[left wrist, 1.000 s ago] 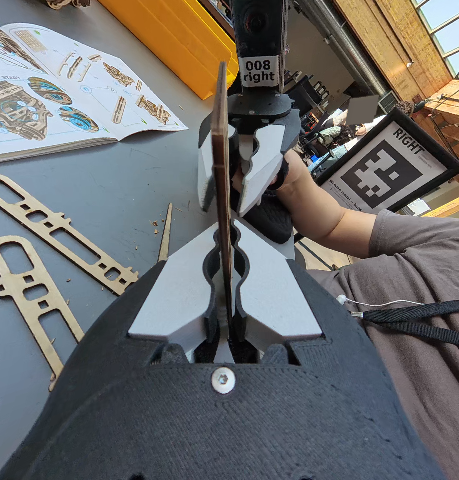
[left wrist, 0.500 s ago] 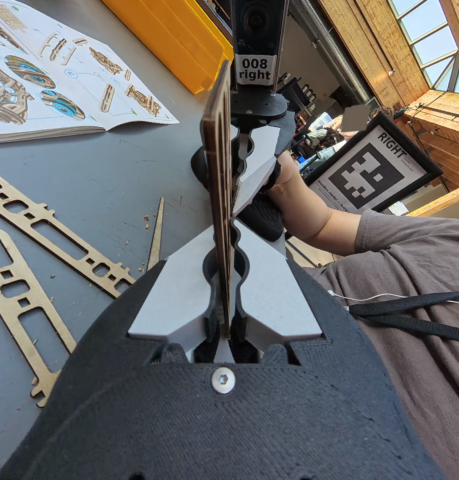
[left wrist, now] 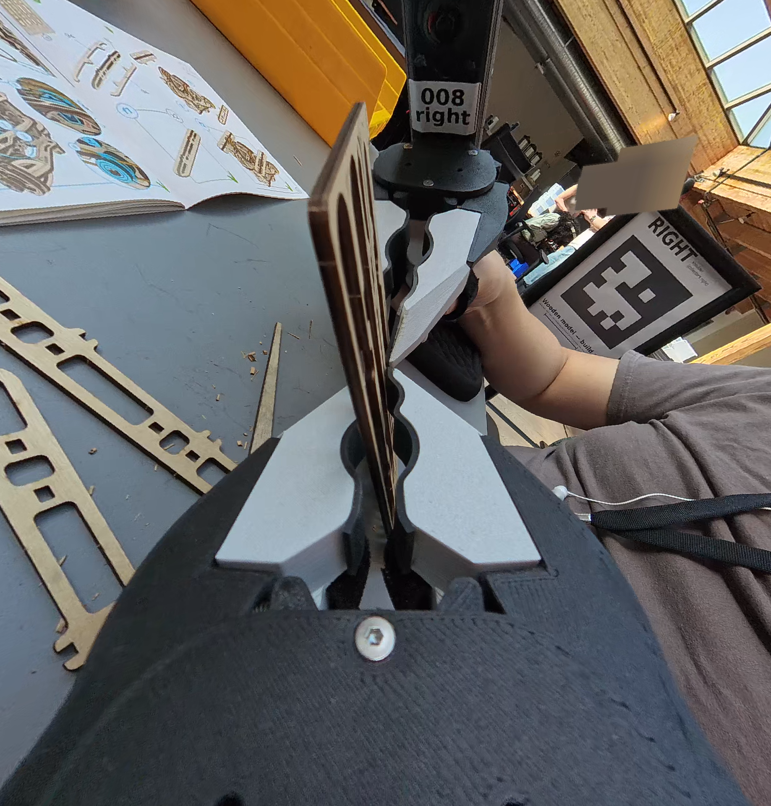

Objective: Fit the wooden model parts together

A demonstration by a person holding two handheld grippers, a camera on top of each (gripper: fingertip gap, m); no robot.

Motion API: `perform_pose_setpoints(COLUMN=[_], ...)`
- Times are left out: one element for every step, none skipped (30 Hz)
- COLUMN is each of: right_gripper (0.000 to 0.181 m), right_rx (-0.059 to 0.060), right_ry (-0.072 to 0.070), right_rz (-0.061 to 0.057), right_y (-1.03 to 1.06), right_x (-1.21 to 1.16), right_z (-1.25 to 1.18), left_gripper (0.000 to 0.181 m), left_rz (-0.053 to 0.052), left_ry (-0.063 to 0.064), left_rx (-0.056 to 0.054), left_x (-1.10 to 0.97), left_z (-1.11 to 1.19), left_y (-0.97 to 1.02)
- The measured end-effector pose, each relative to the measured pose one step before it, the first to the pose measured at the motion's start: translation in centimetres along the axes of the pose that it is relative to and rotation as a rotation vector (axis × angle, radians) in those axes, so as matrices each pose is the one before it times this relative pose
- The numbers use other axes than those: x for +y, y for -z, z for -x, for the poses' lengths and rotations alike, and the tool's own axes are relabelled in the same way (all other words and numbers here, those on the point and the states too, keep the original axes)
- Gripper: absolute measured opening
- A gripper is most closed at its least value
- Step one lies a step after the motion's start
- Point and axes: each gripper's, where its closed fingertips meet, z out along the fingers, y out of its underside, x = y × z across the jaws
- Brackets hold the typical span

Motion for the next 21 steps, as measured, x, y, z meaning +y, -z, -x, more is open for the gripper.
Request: perform_pose_setpoints(right_gripper=[0.003, 0.002, 0.002, 0.002, 0.002, 0.002, 0.002, 0.002, 0.002, 0.002, 0.002, 0.002, 0.002, 0.002, 0.002, 0.003, 0.003, 0.003, 0.003, 0.003, 0.003], right_rx=[-0.0023, -0.0090, -0.0023, 0.0081, 0.0010, 0.0056, 0.0077, -0.0023, 0.0006, 0.0023, 0.0069, 0.0082, -0.0026, -0.0019, -0.0002, -0.0008, 0.0079, 0.0032, 0.0011, 0.0112, 0.0078], right_ry=[-0.0024, 0.0046, 0.0017, 0.0053, 0.0053, -0.0011, 0.0040, -0.0069, -0.0087, 0.0029, 0.0038, 0.0061, -0.0019, -0.0068, -0.0045, -0.0003, -0.0020, 0.0033, 0.0001, 0.0008, 0.0169], right_rz=[0.0029, 0.0037, 0.0013, 0.0004, -0.0010, 0.0006, 0.0013, 0.0040, 0.0029, 0.0008, 0.0016, -0.0010, -0.0002, 0.0014, 0.0030, 0.0001, 0.0015, 0.0046, -0.0021, 0.0050, 0.0003], right_y=[0.000, 0.016, -0.014, -0.021, -0.004, -0.024, -0.041, -0.049, -0.041, -0.010, -0.030, -0.022, 0.001, -0.007, -0.038, -0.010, -0.020, -0.034, 0.009, -0.048, 0.001], right_x=[0.060, 0.062, 0.055, 0.079, 0.044, 0.051, 0.073, 0.063, 0.062, 0.027, 0.027, 0.012, 0.011, 0.039, 0.039, -0.001, 0.036, 0.052, -0.010, 0.069, -0.004], right_z=[0.017, 0.160, 0.076, -0.034, 0.033, -0.070, -0.074, -0.068, -0.103, -0.042, -0.060, -0.067, 0.016, -0.043, -0.052, 0.000, -0.127, -0.011, -0.024, -0.129, 0.052], left_gripper=[0.000, 0.000, 0.000, 0.000, 0.000, 0.000, 0.000, 0.000, 0.000, 0.000, 0.000, 0.000, 0.000, 0.000, 0.000, 0.000, 0.000, 0.000, 0.000, 0.000, 0.000], left_rz=[0.0026, 0.0014, 0.0015, 0.0008, 0.0013, 0.0010, -0.0012, -0.0008, -0.0005, 0.0010, 0.0005, -0.0001, 0.0007, 0.0015, 0.0008, 0.0006, 0.0022, 0.0011, 0.0020, 0.0026, -0.0005], left_ry=[-0.0020, -0.0067, -0.0080, -0.0020, 0.0037, 0.0107, 0.0157, 0.0120, 0.0062, 0.0029, 0.0027, 0.0041, -0.0014, 0.0005, 0.0016, 0.0006, 0.0042, 0.0003, -0.0005, 0.0031, -0.0018], left_rx=[0.0033, 0.0035, -0.0035, -0.0008, 0.0020, 0.0019, 0.0024, -0.0021, -0.0036, -0.0020, -0.0025, 0.0007, -0.0008, -0.0035, -0.0011, -0.0047, -0.0019, -0.0001, -0.0062, -0.0013, 0.0047], left_x=[0.060, 0.039, 0.053, 0.056, 0.055, 0.052, 0.058, 0.045, 0.024, 0.027, 0.016, -0.006, 0.015, 0.026, 0.011, 0.007, 0.030, 0.021, 0.032, 0.028, 0.000], left_z=[-0.068, -0.121, -0.040, -0.031, -0.010, 0.038, 0.047, 0.081, 0.063, 0.047, 0.053, 0.025, -0.001, 0.049, 0.031, 0.059, 0.064, 0.004, 0.077, 0.057, -0.074], left_y=[-0.007, 0.001, 0.015, -0.008, -0.014, -0.004, -0.013, -0.008, -0.007, -0.013, 0.005, -0.003, -0.001, -0.011, 0.000, -0.006, -0.010, -0.004, -0.014, -0.005, 0.001])
